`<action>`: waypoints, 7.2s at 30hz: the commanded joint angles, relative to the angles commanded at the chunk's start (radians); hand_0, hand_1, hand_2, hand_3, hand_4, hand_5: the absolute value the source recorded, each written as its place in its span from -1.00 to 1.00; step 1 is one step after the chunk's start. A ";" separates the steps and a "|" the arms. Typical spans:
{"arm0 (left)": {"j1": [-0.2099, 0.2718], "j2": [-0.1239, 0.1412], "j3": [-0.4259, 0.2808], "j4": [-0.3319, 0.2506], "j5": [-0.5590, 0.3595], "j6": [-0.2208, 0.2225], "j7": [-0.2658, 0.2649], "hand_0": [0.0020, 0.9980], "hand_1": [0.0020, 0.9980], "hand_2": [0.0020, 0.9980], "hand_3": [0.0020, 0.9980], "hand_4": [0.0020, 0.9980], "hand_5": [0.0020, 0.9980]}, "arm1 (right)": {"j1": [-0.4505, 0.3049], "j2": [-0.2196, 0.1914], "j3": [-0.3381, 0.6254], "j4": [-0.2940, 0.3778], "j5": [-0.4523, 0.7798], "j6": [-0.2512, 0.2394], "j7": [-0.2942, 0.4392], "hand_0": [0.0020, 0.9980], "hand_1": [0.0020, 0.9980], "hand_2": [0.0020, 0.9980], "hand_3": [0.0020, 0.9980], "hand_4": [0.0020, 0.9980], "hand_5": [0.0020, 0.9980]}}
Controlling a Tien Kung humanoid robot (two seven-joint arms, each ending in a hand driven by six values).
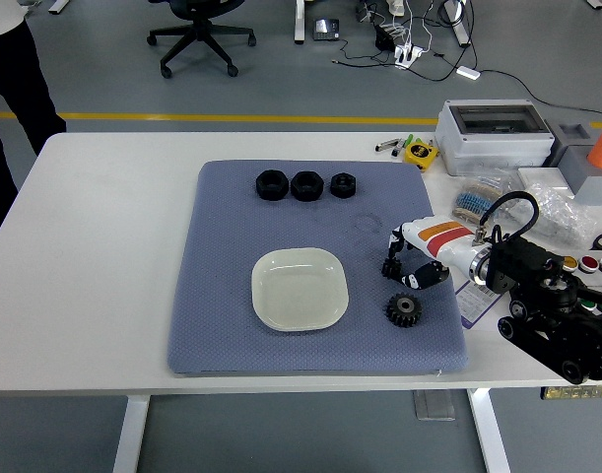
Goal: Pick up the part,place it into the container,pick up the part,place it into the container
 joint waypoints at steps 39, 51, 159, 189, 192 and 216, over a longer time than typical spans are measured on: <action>0.004 -0.001 -0.008 0.001 0.008 -0.003 0.001 0.43 0.39 0.29 0.18 0.27 0.26 | -0.018 -0.016 0.080 0.071 0.054 -0.020 0.016 -0.18 -0.07 -0.02 -0.01 0.35 -0.36; 0.007 0.000 -0.013 0.000 0.015 -0.004 0.002 0.43 0.38 0.29 0.18 0.27 0.26 | 0.003 0.020 0.071 0.249 0.014 -0.030 0.003 -0.12 -0.06 0.00 0.00 0.36 -0.36; -0.003 0.003 -0.039 -0.002 0.066 -0.014 0.012 0.43 0.37 0.28 0.17 0.26 0.26 | -0.117 -0.114 0.227 0.368 0.016 0.131 0.043 -0.60 -0.25 -0.08 -0.05 0.24 -0.67; -0.005 0.013 -0.061 -0.004 0.099 -0.019 0.023 0.43 0.37 0.29 0.17 0.26 0.26 | 0.017 0.132 0.104 0.250 0.007 0.138 0.007 -0.44 -0.04 0.32 0.59 0.93 -0.35; -0.004 0.013 -0.067 -0.005 0.109 -0.021 0.025 0.43 0.37 0.29 0.17 0.26 0.26 | 0.014 0.133 0.102 0.247 0.006 0.134 0.012 -0.44 -0.04 0.32 0.59 0.93 -0.35; -0.005 0.013 -0.060 -0.004 0.097 -0.019 0.022 0.43 0.37 0.29 0.18 0.27 0.26 | 0.007 0.125 0.119 0.235 0.012 0.117 0.006 -0.36 0.06 0.44 0.71 1.00 -0.20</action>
